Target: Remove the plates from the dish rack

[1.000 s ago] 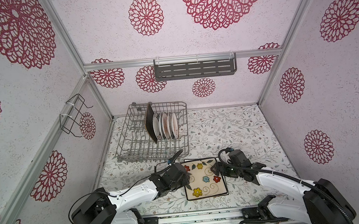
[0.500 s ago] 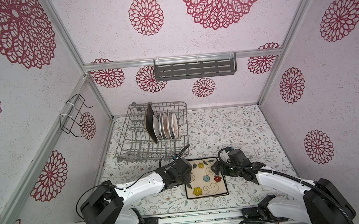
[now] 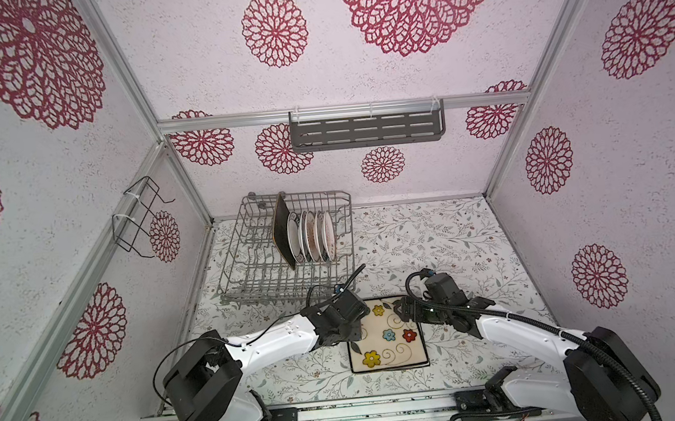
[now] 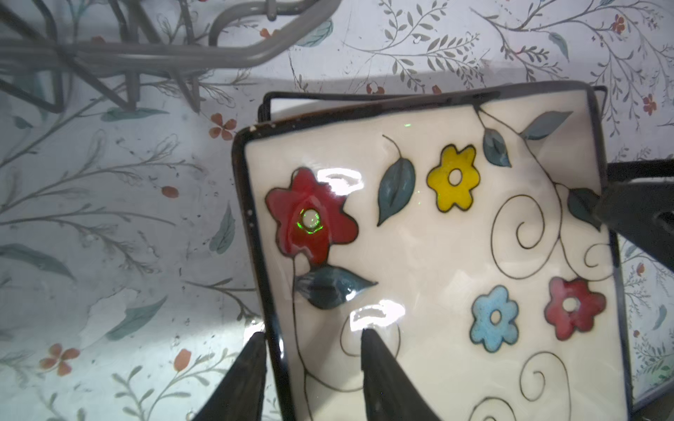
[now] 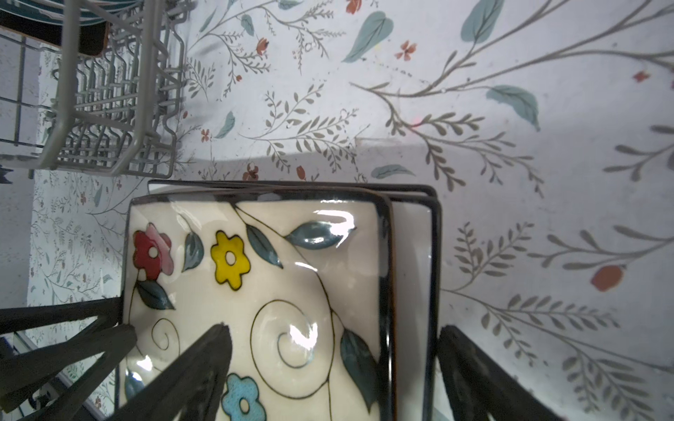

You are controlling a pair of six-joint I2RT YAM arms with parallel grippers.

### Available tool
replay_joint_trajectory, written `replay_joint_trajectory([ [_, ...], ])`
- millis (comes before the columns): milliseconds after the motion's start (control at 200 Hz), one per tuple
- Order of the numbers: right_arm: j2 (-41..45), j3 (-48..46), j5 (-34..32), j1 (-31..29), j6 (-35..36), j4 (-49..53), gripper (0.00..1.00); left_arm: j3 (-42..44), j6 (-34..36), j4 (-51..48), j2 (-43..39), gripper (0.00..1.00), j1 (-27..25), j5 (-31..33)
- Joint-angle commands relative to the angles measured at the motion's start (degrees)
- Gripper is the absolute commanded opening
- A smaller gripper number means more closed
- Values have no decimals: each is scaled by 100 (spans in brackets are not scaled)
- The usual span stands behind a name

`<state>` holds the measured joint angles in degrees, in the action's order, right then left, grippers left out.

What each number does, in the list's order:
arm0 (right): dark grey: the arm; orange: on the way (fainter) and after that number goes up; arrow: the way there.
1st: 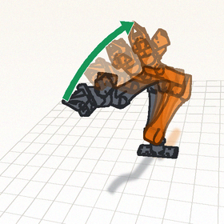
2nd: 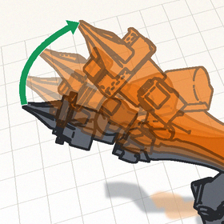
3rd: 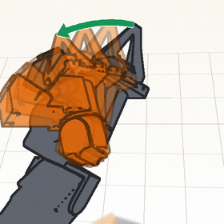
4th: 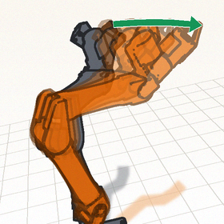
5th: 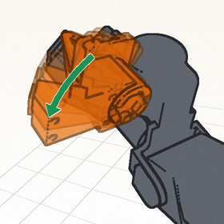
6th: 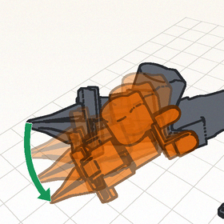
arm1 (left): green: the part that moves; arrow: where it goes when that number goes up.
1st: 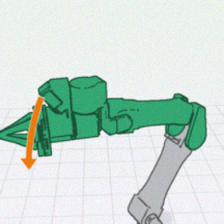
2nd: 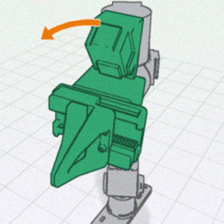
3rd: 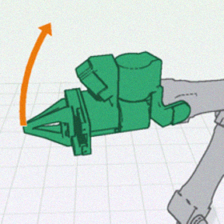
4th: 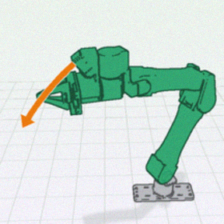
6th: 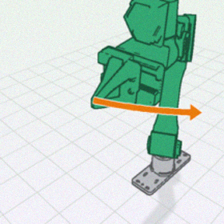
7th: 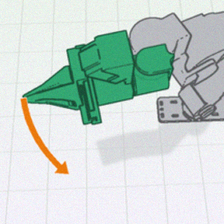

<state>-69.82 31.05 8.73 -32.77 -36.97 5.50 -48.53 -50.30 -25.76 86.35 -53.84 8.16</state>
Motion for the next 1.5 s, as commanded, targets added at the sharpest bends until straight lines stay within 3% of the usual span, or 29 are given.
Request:
replay_joint_trajectory([
  [0,-46,190,-97,-18,105,-49,90,-168,251,-91,166,45,14,56],
  [600,-477,644,-80,-19,239,12,87,-488,880,-197,495,45,-3,158],
  [1116,-63,490,-267,-45,123,461,79,-713,1241,-313,721,45,14,337],
  [1496,212,513,-375,-81,86,836,74,-772,1440,-126,404,49,86,337],
])
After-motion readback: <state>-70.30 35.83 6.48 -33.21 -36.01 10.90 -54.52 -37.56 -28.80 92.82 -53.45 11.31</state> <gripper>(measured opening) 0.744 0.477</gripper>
